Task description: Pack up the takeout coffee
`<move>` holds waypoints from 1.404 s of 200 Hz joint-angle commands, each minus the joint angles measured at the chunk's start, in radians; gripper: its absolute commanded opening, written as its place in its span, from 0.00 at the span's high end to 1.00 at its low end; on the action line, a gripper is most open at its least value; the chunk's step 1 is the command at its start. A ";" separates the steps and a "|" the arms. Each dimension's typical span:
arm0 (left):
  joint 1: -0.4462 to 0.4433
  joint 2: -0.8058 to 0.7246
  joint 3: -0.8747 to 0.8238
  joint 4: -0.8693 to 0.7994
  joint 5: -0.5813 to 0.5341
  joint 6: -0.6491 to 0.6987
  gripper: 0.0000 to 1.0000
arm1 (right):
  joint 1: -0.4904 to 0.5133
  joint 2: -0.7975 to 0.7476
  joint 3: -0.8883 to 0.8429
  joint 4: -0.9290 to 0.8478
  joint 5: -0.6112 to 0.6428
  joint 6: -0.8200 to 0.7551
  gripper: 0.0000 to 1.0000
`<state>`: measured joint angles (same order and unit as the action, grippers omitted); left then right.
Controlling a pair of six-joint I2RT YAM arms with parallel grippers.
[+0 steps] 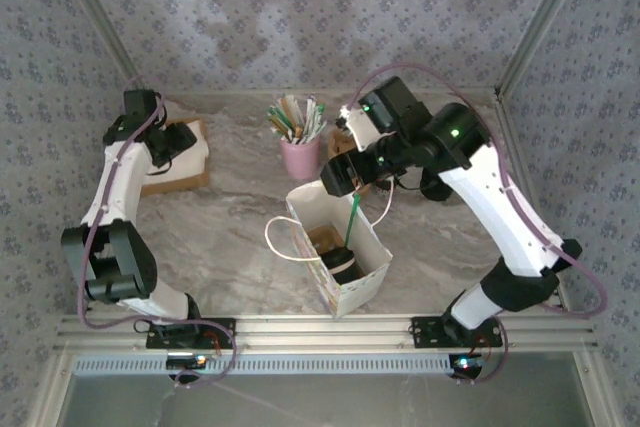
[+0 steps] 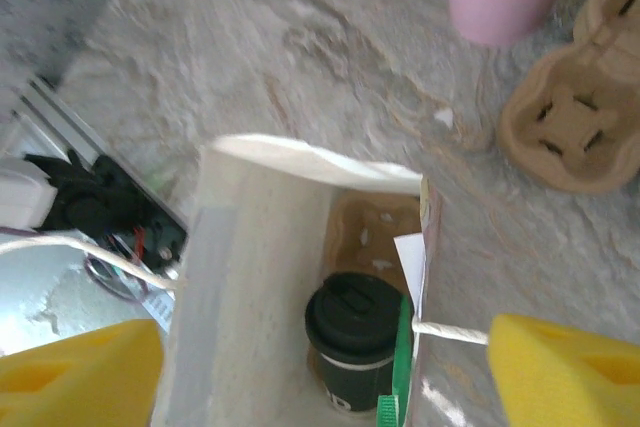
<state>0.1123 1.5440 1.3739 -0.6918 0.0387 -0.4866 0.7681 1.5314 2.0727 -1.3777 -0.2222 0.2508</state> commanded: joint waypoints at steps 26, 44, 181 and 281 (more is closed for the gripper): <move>0.017 0.080 0.093 -0.063 -0.070 0.045 0.28 | -0.113 -0.145 -0.103 0.178 -0.111 0.017 0.00; 0.023 0.115 0.111 -0.062 -0.067 0.048 0.28 | -0.174 -0.186 -0.159 0.238 -0.143 0.030 0.00; -0.001 0.254 0.081 -0.038 -0.026 0.058 0.37 | -0.612 -0.313 -0.497 0.549 -0.393 0.178 0.00; -0.068 0.115 -0.030 -0.024 0.064 0.022 0.39 | -0.772 -0.320 -0.651 0.641 -0.469 0.228 0.00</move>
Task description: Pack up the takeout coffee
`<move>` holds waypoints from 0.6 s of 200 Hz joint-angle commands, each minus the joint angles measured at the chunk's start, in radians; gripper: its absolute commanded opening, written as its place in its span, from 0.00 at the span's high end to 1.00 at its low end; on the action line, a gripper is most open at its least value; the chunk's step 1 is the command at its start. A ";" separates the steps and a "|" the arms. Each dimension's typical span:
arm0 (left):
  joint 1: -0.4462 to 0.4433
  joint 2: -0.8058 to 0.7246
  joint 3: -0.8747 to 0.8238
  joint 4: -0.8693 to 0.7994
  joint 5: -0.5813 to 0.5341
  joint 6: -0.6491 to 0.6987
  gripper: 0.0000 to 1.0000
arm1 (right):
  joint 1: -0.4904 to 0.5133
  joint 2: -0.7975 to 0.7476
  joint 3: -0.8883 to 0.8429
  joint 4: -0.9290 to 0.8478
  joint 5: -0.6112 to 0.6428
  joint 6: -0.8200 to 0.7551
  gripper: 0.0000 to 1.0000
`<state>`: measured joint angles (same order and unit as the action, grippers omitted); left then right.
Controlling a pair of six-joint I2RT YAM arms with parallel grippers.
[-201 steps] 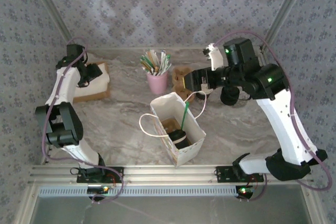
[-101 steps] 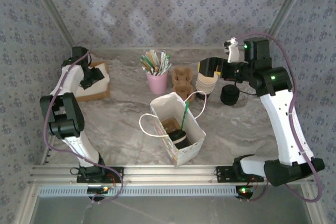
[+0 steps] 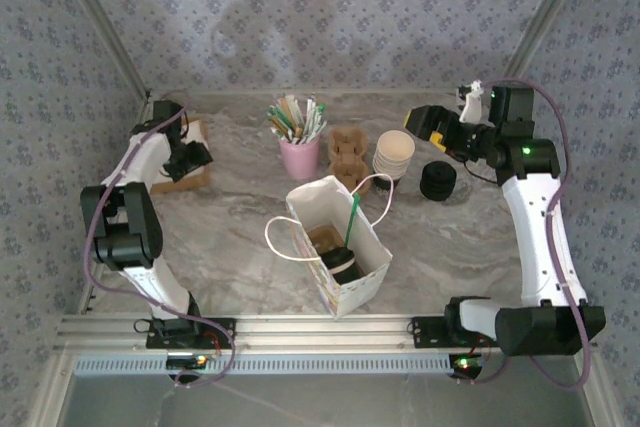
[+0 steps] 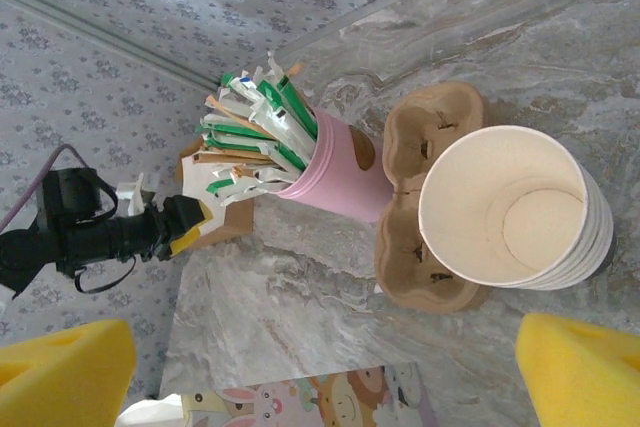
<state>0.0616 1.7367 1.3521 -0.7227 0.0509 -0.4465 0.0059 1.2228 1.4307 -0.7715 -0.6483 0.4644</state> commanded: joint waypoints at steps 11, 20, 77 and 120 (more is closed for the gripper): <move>-0.026 -0.094 -0.013 0.005 0.062 -0.021 0.39 | -0.012 -0.009 -0.013 0.036 -0.042 0.014 0.00; -0.026 -0.110 -0.015 -0.002 0.069 -0.023 0.39 | -0.014 -0.008 -0.017 0.038 -0.042 0.014 0.00; 0.049 -0.187 0.081 -0.096 -0.052 0.009 0.40 | -0.017 -0.003 -0.043 0.044 -0.010 0.010 0.00; 0.121 -0.061 0.158 -0.091 -0.112 0.013 0.51 | -0.018 0.014 -0.098 0.061 0.019 -0.003 0.00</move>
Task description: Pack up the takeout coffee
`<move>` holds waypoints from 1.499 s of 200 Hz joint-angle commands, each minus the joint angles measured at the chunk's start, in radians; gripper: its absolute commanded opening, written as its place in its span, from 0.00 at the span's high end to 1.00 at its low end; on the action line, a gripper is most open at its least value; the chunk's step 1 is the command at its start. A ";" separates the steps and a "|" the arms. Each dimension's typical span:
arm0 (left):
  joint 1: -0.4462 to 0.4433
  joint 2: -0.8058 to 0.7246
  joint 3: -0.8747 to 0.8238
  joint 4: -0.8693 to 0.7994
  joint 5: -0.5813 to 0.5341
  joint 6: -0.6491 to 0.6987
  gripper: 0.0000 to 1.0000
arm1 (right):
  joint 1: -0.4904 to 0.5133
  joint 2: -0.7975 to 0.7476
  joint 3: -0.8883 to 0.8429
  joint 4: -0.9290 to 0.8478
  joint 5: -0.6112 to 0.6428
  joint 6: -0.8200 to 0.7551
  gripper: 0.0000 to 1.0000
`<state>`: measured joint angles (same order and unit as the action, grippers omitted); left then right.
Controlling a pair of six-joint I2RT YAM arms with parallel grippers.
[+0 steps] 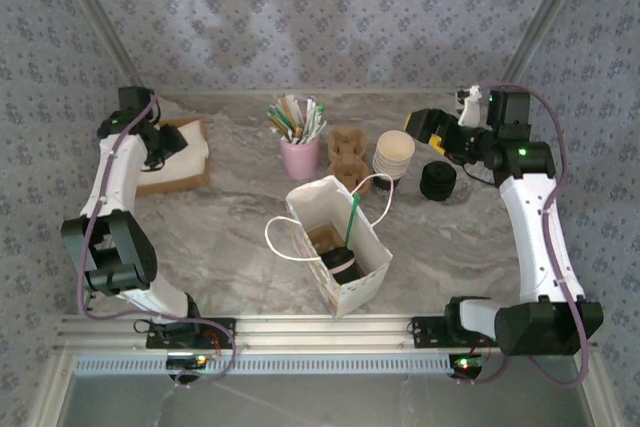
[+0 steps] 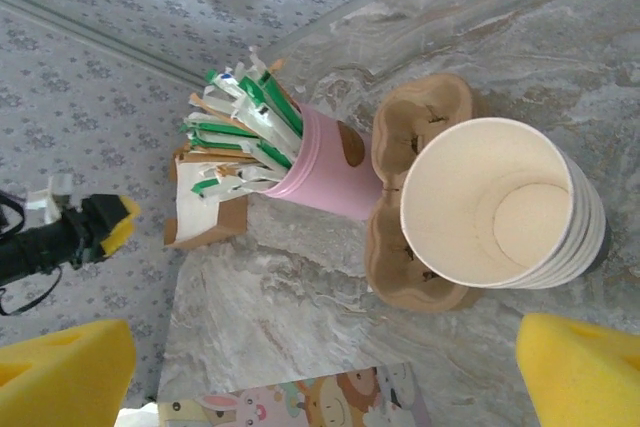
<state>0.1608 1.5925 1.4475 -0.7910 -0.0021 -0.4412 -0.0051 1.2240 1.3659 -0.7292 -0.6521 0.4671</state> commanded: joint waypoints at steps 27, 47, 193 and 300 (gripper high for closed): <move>0.025 0.261 0.181 -0.042 -0.097 0.009 0.57 | -0.002 0.026 -0.063 0.022 0.044 -0.003 0.00; 0.027 0.376 0.272 -0.070 -0.147 0.012 0.59 | 0.003 0.018 -0.084 0.032 0.069 -0.013 0.00; 0.041 0.677 0.510 -0.130 -0.028 0.013 0.60 | 0.072 0.040 -0.111 0.094 0.106 -0.019 0.00; 0.019 0.749 0.560 -0.164 -0.080 0.034 0.67 | 0.104 0.051 -0.091 0.103 0.097 -0.002 0.00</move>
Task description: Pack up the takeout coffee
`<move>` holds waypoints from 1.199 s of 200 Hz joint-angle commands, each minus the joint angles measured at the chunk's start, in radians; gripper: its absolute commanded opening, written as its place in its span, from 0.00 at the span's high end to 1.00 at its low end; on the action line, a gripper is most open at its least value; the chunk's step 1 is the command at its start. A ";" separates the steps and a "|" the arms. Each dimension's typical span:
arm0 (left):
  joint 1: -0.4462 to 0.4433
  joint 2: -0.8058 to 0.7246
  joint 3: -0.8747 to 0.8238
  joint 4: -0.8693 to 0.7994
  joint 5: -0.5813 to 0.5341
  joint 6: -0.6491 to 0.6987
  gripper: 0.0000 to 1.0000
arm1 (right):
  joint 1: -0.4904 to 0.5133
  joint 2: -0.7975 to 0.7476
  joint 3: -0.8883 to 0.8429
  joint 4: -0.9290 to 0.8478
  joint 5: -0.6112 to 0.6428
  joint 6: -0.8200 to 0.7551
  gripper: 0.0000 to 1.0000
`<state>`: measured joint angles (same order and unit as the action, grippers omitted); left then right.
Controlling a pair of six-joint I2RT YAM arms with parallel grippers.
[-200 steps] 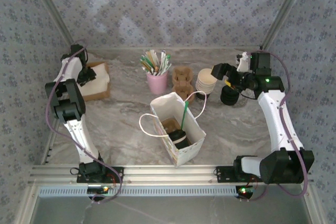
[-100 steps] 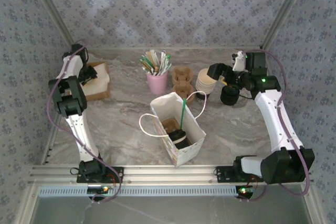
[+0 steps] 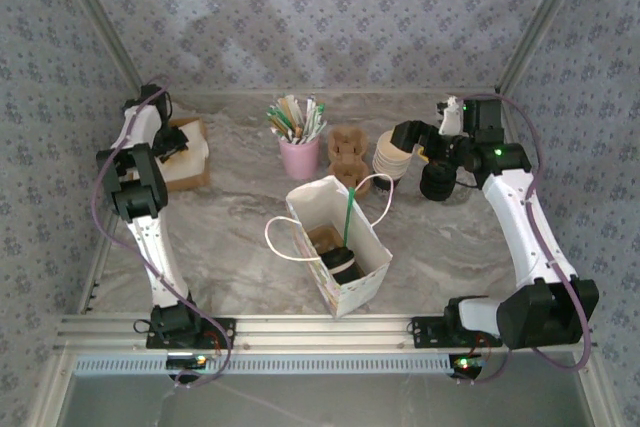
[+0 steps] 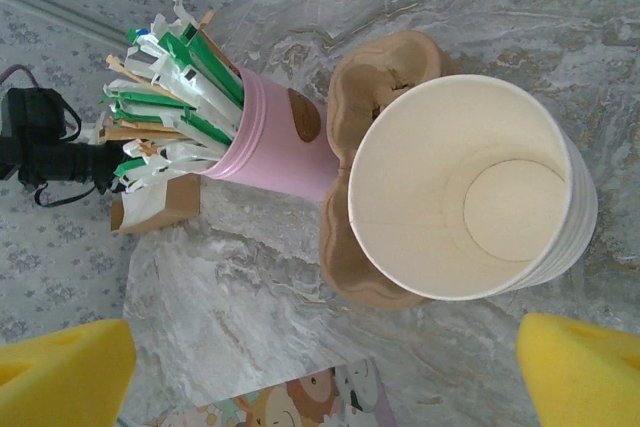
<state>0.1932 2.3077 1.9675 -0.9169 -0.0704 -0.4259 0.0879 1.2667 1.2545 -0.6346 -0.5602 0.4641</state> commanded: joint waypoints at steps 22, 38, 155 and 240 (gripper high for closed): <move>-0.016 0.047 0.045 -0.041 -0.012 0.019 0.72 | 0.016 0.010 0.026 0.002 0.008 0.000 0.00; -0.018 0.045 0.044 -0.040 -0.016 0.019 0.77 | 0.019 0.007 0.029 0.000 0.010 -0.001 0.00; -0.017 -0.032 0.041 -0.046 -0.058 0.024 0.87 | 0.036 0.013 0.036 0.000 0.011 -0.002 0.00; -0.017 -0.074 0.024 -0.032 -0.077 0.024 0.87 | 0.046 0.020 0.045 0.000 0.011 -0.004 0.00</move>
<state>0.1806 2.2829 1.9919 -0.9321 -0.1272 -0.4107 0.1272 1.2785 1.2629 -0.6315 -0.5602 0.4641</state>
